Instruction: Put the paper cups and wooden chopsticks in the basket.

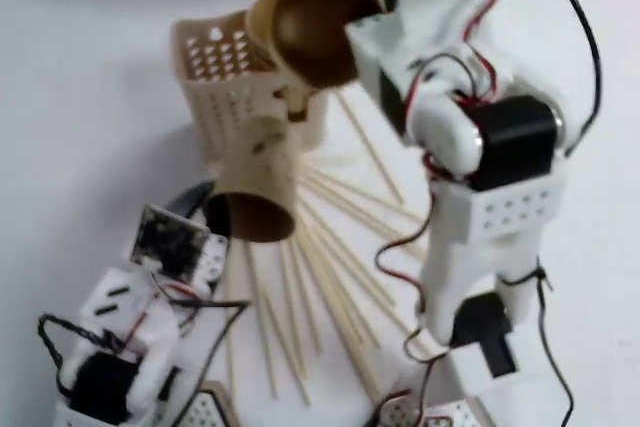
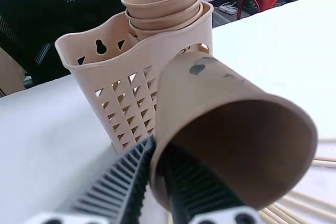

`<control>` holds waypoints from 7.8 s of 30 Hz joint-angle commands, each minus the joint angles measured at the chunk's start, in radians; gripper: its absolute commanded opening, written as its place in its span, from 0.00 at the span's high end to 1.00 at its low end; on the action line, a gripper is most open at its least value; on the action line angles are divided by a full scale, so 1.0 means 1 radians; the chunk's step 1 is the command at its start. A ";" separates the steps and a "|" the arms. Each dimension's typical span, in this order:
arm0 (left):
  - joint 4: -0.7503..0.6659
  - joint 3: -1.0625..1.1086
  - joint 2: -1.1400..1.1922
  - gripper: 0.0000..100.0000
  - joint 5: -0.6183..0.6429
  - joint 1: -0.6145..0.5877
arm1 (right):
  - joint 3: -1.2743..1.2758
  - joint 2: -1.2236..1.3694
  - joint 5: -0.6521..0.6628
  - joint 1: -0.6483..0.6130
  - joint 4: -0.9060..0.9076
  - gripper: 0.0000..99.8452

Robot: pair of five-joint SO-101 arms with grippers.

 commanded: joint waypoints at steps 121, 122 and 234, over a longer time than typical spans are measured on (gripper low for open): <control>0.542 -2.079 1.710 0.98 -0.137 -0.005 | 1.493 -0.225 -0.189 0.366 -0.705 0.88; 0.548 -2.097 1.730 0.98 -0.137 -0.010 | 1.493 -0.225 -0.189 0.366 -0.705 0.88; 0.809 -2.604 1.742 0.86 -0.032 -0.219 | 1.493 -0.229 -0.115 0.249 -0.677 0.88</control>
